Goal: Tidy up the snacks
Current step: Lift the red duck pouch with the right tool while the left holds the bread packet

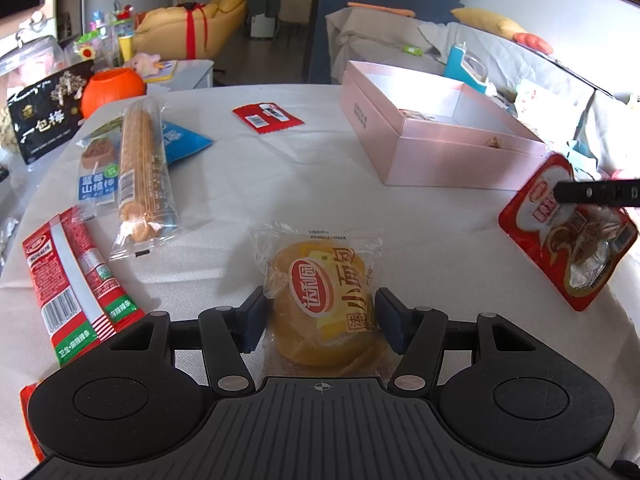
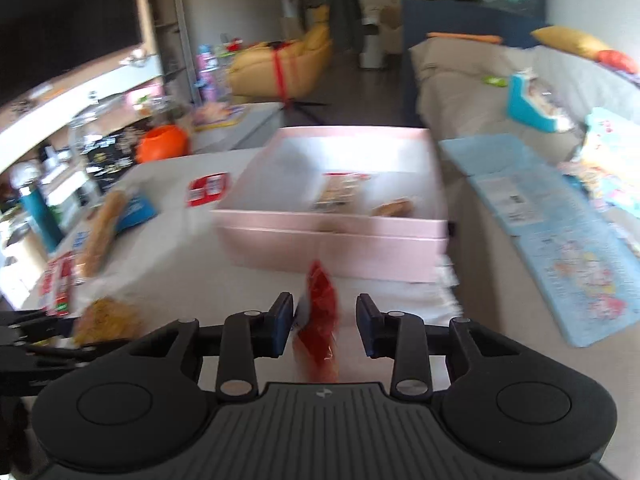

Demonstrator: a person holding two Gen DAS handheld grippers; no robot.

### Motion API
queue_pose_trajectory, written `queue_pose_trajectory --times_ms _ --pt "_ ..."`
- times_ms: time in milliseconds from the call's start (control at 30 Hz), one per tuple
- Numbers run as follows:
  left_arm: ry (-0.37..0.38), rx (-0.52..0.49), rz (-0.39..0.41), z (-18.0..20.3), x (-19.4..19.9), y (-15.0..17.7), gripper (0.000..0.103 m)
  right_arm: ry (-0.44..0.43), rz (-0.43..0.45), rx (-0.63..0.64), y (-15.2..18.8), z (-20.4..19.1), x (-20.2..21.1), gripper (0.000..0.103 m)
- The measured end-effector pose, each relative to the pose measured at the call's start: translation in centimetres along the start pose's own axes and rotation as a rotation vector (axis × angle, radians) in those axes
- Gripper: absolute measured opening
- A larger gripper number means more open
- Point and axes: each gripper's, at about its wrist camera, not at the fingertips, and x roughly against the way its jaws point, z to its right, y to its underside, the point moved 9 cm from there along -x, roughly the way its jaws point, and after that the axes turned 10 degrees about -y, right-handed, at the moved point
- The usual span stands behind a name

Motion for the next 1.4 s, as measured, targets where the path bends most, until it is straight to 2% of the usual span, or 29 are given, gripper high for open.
queue_pose_trajectory --times_ms 33,67,100,267,367,500,567,667,700,733,833,933,1033,1133,1167,1233,1333,1400 --pt "0.000 -0.001 0.000 0.0 0.0 0.0 0.064 0.020 -0.018 -0.004 0.3 0.6 -0.2 0.052" --pt "-0.001 -0.002 0.001 0.0 0.0 0.0 0.064 0.027 -0.037 -0.011 0.7 1.1 -0.5 0.069" --pt "-0.002 -0.003 0.001 0.0 0.0 0.0 0.064 0.026 -0.051 -0.025 1.1 1.6 -0.9 0.075" --pt "-0.008 -0.012 0.006 0.2 0.0 0.1 0.064 0.038 -0.113 -0.035 3.4 3.2 -3.7 0.079" --pt "-0.012 -0.018 0.006 0.3 -0.1 0.1 0.065 -0.037 -0.102 -0.032 3.8 3.0 -4.6 0.090" --pt "-0.023 -0.032 0.010 0.6 -0.1 0.1 0.066 -0.075 -0.106 0.080 4.0 2.0 -5.2 0.094" --pt "-0.028 -0.037 0.010 0.8 -0.1 0.1 0.066 -0.061 -0.102 0.112 4.0 1.8 -5.4 0.094" --pt "-0.026 -0.034 0.001 0.8 -0.2 0.0 0.066 -0.054 -0.101 0.130 3.4 1.2 -4.8 0.084" --pt "-0.025 -0.032 -0.003 0.8 -0.2 -0.1 0.066 -0.054 -0.083 0.125 3.1 1.0 -4.2 0.066" --pt "-0.021 -0.029 -0.011 0.7 -0.3 -0.2 0.066 -0.066 -0.078 0.125 2.8 0.8 -4.0 0.064" --pt "-0.001 -0.009 -0.030 0.5 -0.3 -0.6 0.062 -0.083 -0.041 0.125 1.9 -0.1 -2.6 0.064" --pt "0.052 0.018 -0.031 0.8 0.1 -0.8 0.059 -0.084 -0.005 0.141 1.6 -0.8 -1.4 0.064" --pt "0.087 0.013 0.000 1.6 1.0 -1.1 0.056 -0.114 0.019 0.133 1.3 -1.1 -0.3 0.064" --pt "0.163 0.021 0.044 2.7 2.3 -2.2 0.048 -0.115 0.035 0.132 1.0 -1.2 0.5 0.065" --pt "0.186 0.021 0.066 3.1 2.9 -2.9 0.044 -0.113 0.038 0.130 1.1 -1.2 0.7 0.065" --pt "0.221 0.022 0.105 3.8 3.8 -4.7 0.022 -0.107 0.046 0.123 1.1 -1.0 0.9 0.065" --pt "0.249 0.010 0.166 4.5 4.8 -8.2 0.023 -0.097 0.061 0.115 0.9 -0.8 1.2 0.065" --pt "0.215 0.001 0.183 4.6 4.9 -9.7 0.023 -0.084 0.074 0.111 1.0 -0.6 1.3 0.065"
